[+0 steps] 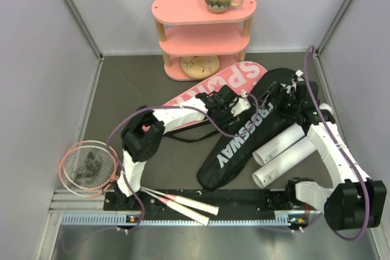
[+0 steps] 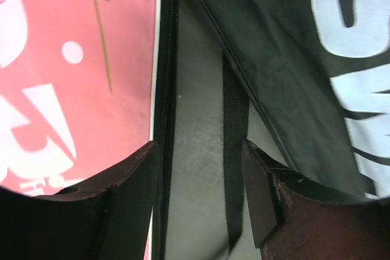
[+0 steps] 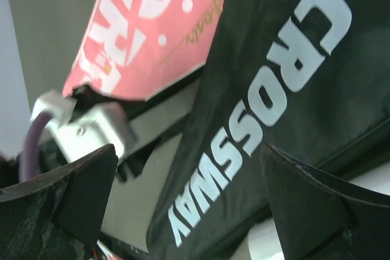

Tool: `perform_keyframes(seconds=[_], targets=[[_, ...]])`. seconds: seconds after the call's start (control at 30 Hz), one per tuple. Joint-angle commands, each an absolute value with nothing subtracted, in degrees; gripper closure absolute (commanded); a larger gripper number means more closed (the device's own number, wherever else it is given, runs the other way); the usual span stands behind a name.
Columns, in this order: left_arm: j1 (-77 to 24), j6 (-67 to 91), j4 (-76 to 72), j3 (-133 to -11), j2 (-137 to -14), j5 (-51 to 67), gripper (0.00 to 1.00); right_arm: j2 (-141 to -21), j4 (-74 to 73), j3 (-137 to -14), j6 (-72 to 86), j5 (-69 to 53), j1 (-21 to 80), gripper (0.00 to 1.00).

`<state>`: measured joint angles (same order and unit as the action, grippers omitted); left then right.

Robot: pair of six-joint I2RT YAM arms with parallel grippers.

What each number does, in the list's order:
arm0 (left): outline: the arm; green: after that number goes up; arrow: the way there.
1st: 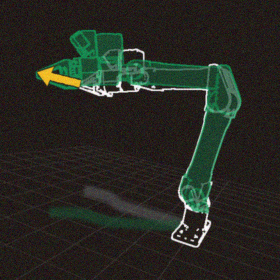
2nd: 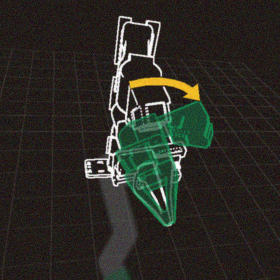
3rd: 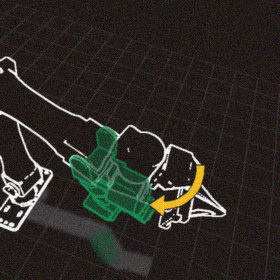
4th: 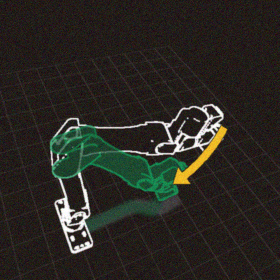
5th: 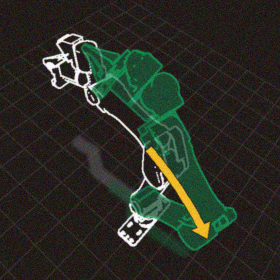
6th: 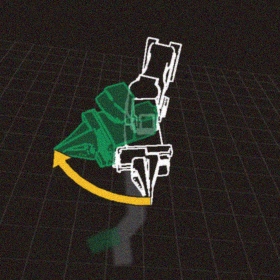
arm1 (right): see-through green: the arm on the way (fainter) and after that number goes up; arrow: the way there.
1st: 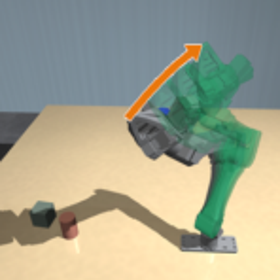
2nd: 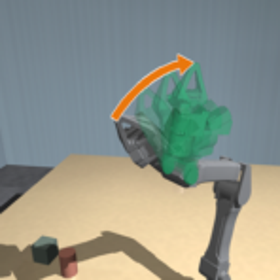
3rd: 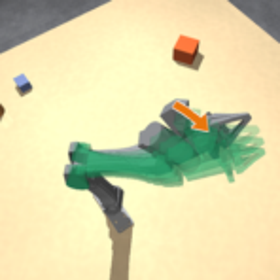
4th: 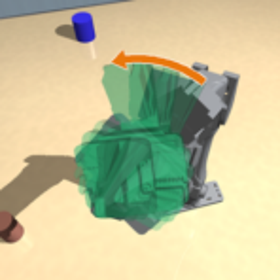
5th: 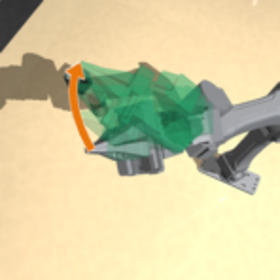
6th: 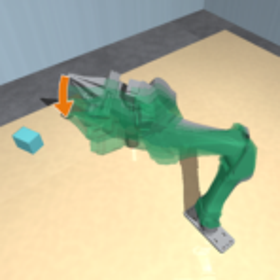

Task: Pack up the badminton gear
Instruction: Pick up the racket bag from the center of the board.

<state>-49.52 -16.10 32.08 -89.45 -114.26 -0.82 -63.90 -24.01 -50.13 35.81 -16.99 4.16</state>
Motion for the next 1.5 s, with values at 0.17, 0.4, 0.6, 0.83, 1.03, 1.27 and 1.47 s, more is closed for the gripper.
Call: perform_keyframes(seconds=[0.17,0.4,0.6,0.83,1.03,1.27,1.47], targets=[[-46.41,-26.19,35.94,-104.84,-126.98,1.85,0.41,-59.86,-26.72,-45.53,31.46,-25.84,2.37,0.01],[-46.14,-27.33,40.78,-111.62,-132.89,1.58,0.44,-58.10,-26.28,-45.26,32.60,-26.37,2.20,0.01],[-46.41,-26.81,39.64,-110.12,-133.06,4.22,0.38,-57.92,-26.19,-44.83,33.22,-25.93,2.11,0.01],[-46.41,-27.42,44.73,-110.74,-135.43,7.39,0.36,-56.87,-26.10,-43.24,33.31,-26.02,0.88,0.01],[-46.14,-26.11,46.76,-114.78,-140.71,-4.28,0.72,-57.39,-26.19,-43.16,33.13,-25.49,0.62,0.01],[-44.04,-19.35,45.27,-112.52,-131.59,-2.56,1.00,-64.15,-24.43,-42.01,34.36,-27.25,0.70,0.03],[-40.70,-6.17,39.56,-102.14,-113.75,5.44,1.00,-67.23,-15.92,-39.55,41.47,-34.27,1.66,0.12]])
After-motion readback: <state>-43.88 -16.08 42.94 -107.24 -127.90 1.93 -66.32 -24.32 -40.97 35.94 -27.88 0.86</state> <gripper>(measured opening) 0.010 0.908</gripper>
